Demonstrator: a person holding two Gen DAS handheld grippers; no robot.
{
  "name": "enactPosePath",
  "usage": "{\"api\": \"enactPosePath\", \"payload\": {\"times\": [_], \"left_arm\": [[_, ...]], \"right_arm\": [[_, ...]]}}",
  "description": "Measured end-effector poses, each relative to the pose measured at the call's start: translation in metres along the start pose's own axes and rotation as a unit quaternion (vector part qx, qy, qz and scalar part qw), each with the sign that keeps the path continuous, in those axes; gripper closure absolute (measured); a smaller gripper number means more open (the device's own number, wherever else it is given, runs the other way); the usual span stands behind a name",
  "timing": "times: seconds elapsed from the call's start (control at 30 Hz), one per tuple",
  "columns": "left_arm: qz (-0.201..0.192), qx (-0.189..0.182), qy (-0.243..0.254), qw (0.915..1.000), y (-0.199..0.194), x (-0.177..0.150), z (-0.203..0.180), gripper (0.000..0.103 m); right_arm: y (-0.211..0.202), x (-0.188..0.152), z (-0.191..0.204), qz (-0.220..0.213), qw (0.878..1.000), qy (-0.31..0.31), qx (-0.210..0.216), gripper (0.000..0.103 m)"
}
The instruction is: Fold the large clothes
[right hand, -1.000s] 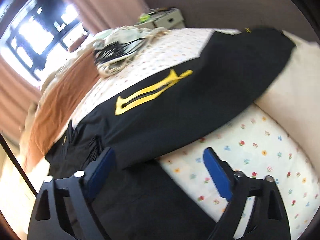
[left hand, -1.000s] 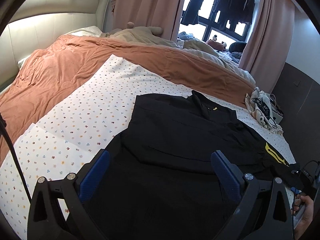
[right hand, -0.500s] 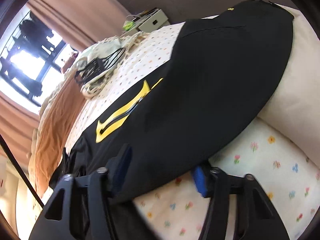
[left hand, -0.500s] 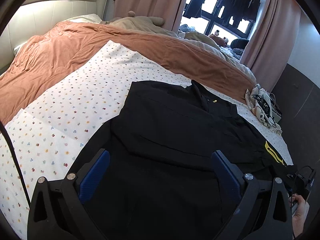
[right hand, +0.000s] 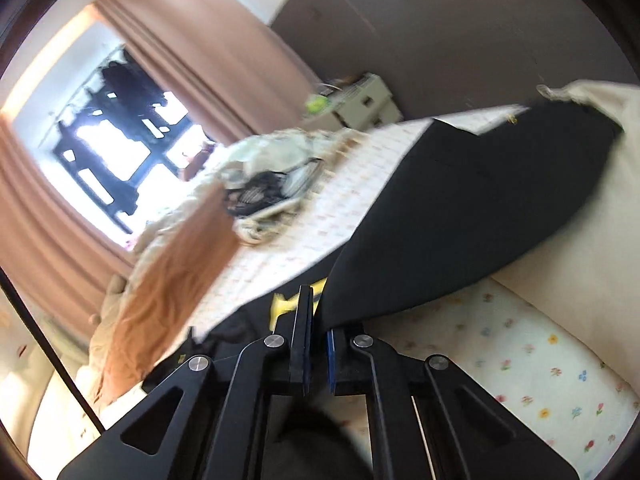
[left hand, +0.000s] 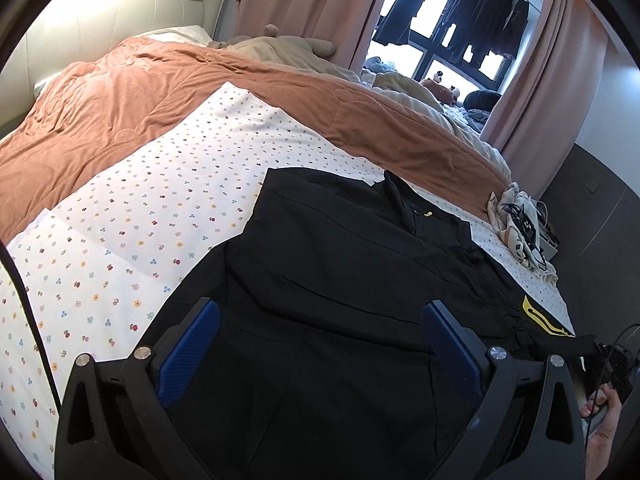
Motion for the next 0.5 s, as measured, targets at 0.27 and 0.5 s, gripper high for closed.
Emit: {"api": "enactPosePath", "payload": {"times": [0.27, 0.5], "left_arm": [[0.004, -0.018, -0.039, 0.9991, -0.003, 0.006, 0.018, 0.0], [0.016, -0.027, -0.054, 0.998, 0.0, 0.008, 0.027, 0.0]], "right_arm": [[-0.014, -0.02, 0.061, 0.008, 0.997, -0.036, 0.065, 0.101], [-0.002, -0.059, 0.105, 0.06, 0.99, -0.067, 0.112, 0.101]]}}
Point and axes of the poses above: each gripper's, at about its wrist camera, not at the fingertips, and y roughly the way its jaws point, z to its left, x to its top, the point moved 1 cm from there along y, roughly the way its jaws point, and after that the axes turned 5 degrees about x, right-handed, at the moved point
